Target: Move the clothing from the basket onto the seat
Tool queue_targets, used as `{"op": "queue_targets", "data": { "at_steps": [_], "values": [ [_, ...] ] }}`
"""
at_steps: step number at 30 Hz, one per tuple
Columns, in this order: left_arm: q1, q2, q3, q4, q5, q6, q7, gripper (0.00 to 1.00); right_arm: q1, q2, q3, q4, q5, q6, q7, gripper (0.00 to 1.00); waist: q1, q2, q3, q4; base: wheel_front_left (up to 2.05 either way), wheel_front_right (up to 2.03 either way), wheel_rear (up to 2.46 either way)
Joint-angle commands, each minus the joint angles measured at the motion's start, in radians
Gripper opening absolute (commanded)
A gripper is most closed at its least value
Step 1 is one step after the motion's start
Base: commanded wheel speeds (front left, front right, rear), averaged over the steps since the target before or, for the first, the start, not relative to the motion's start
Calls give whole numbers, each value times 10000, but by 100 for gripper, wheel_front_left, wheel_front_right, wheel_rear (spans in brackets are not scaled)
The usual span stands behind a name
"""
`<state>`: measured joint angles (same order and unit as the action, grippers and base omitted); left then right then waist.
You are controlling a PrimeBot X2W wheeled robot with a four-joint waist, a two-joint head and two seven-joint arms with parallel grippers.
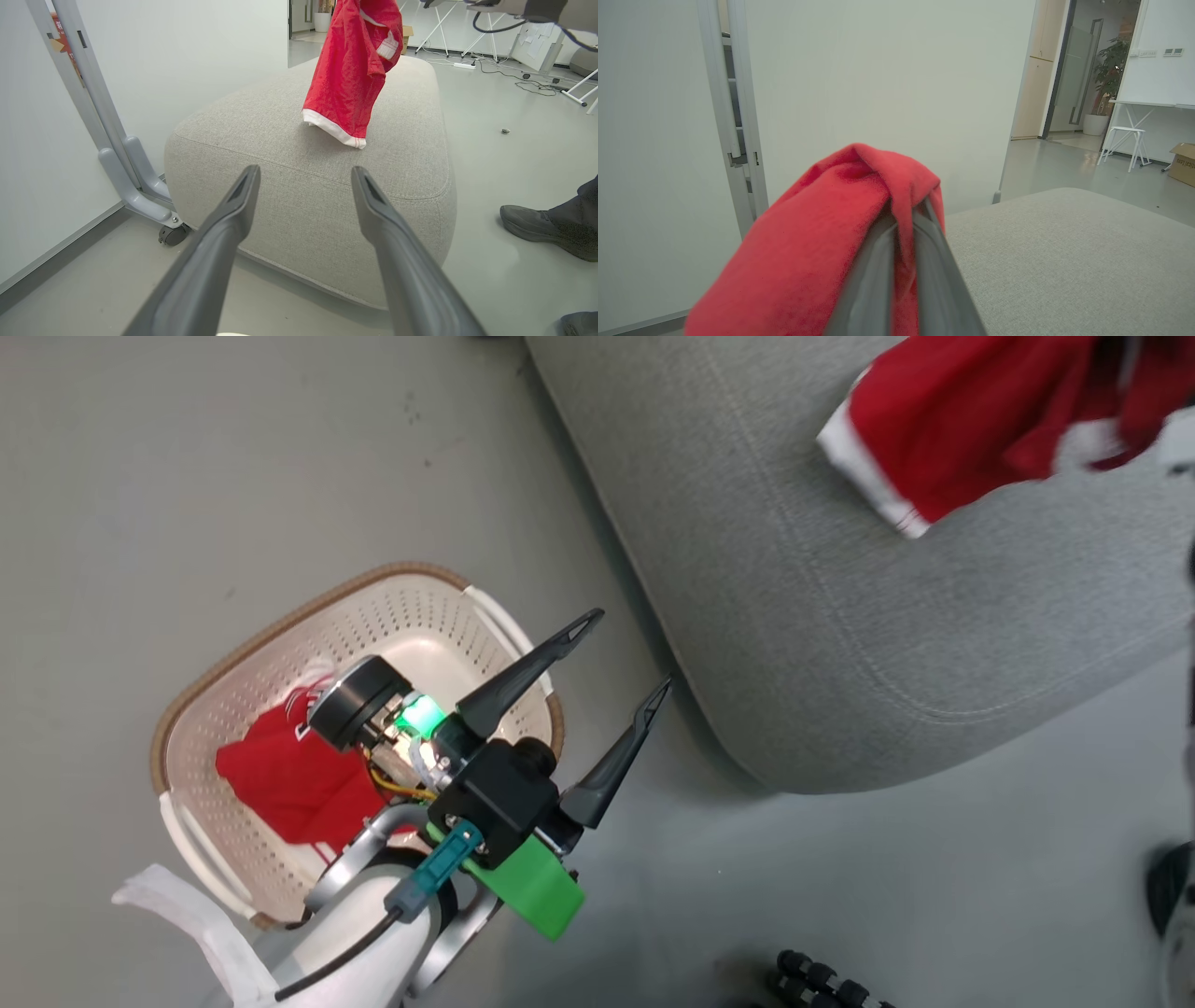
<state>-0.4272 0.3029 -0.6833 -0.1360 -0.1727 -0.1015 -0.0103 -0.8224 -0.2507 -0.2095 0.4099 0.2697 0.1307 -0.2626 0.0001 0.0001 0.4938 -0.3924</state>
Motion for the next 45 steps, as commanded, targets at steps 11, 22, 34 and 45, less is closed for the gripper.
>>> {"op": "queue_targets", "data": {
  "at_steps": [11,22,34,45],
  "values": [
    [-882,109,-175,-2,190,-108,-218,100,-1811,-1075,-1099,2396,-388,-1,-30,0,-1,-1,1949,1431,0,0,0],
    [-967,-85,-449,457,-34,-136,-654,100,-525,-510,-1994,3045,-638,-3,-32,100,-1,-1,1627,1599,0,0,0],
    [-338,-426,-210,1314,-536,342,-1492,100,1815,244,-1724,1631,-715,-3,-34,100,-1,-1,91,1733,0,0,0],
    [458,-431,555,1885,-1162,1077,-2221,100,4027,1427,-547,-678,-1051,-1,-33,100,-1,-1,-1412,2128,0,0,0]
  ]
}}
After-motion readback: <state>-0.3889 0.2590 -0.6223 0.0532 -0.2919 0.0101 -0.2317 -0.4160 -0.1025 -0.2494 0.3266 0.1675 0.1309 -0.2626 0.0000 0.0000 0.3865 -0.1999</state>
